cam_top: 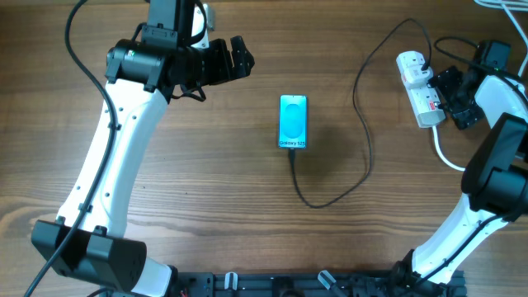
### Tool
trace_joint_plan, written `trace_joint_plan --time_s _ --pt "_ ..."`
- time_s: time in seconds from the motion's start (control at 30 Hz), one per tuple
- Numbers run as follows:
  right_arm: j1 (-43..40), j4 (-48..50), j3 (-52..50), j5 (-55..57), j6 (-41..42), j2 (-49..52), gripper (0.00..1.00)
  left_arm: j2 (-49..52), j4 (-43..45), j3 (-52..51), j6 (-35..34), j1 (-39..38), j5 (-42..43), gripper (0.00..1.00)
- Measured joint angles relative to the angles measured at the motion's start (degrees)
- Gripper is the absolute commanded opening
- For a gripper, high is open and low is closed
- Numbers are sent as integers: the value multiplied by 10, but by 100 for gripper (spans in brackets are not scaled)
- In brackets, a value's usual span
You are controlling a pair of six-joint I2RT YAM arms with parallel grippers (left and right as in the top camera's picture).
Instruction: Plug charger to phone and switch on socket
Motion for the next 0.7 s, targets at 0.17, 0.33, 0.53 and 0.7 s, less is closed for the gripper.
trace_joint_plan --time_s 0.17,0.33,0.53,0.7 --pt "0 0 0 -3 -3 0 100 0 0 0 0 0 0 100" --pt "-1 4 0 -14 -11 0 100 0 0 0 0 0 0 100" --pt "3 11 0 -17 -18 0 100 0 0 0 0 0 0 100" --pt "7 14 1 -14 -24 0 100 0 0 0 0 0 0 100"
